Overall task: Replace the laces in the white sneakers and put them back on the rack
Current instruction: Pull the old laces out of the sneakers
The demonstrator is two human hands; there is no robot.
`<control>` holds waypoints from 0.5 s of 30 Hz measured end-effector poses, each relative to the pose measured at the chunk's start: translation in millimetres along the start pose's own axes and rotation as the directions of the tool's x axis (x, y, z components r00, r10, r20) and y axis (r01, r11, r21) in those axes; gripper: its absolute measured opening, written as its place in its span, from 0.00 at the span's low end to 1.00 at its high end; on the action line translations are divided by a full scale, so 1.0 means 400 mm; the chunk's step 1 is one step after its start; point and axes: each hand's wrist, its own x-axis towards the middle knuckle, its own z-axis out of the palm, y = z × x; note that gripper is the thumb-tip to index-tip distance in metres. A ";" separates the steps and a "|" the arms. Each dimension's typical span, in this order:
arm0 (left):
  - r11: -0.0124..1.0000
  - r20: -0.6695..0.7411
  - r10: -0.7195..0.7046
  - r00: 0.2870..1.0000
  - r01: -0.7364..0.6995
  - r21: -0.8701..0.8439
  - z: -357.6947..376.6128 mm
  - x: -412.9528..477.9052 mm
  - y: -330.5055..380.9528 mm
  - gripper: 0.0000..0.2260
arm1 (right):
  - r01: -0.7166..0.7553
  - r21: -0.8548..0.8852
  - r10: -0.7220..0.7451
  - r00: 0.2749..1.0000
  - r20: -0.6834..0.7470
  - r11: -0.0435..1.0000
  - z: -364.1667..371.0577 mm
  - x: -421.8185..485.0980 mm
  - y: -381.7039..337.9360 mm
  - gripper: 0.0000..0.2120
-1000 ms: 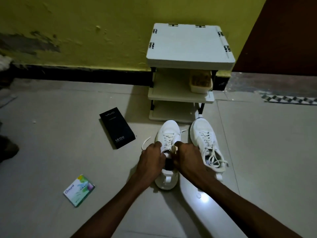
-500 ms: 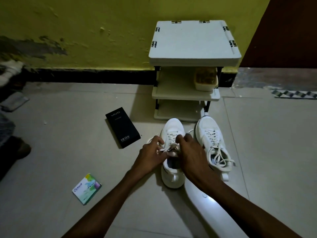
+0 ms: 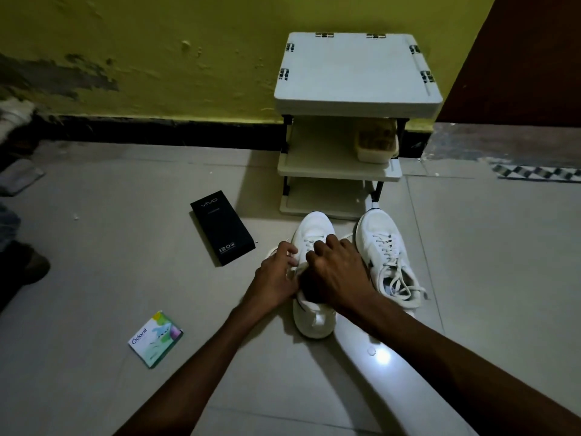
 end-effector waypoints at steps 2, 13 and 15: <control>0.999 0.034 0.045 0.998 -0.045 0.005 -0.009 0.002 -0.005 0.16 | 0.009 -0.023 -0.009 1.000 0.014 1.000 0.005 0.001 -0.003 0.18; 0.990 0.072 0.123 0.990 -0.117 -0.079 -0.012 0.024 -0.038 0.11 | 0.000 0.155 0.011 0.997 -0.072 0.988 0.050 -0.030 0.016 0.09; 0.990 0.086 0.118 0.989 -0.111 -0.083 -0.014 0.026 -0.042 0.11 | -0.016 0.138 0.025 0.998 -0.063 0.990 0.046 -0.028 0.011 0.09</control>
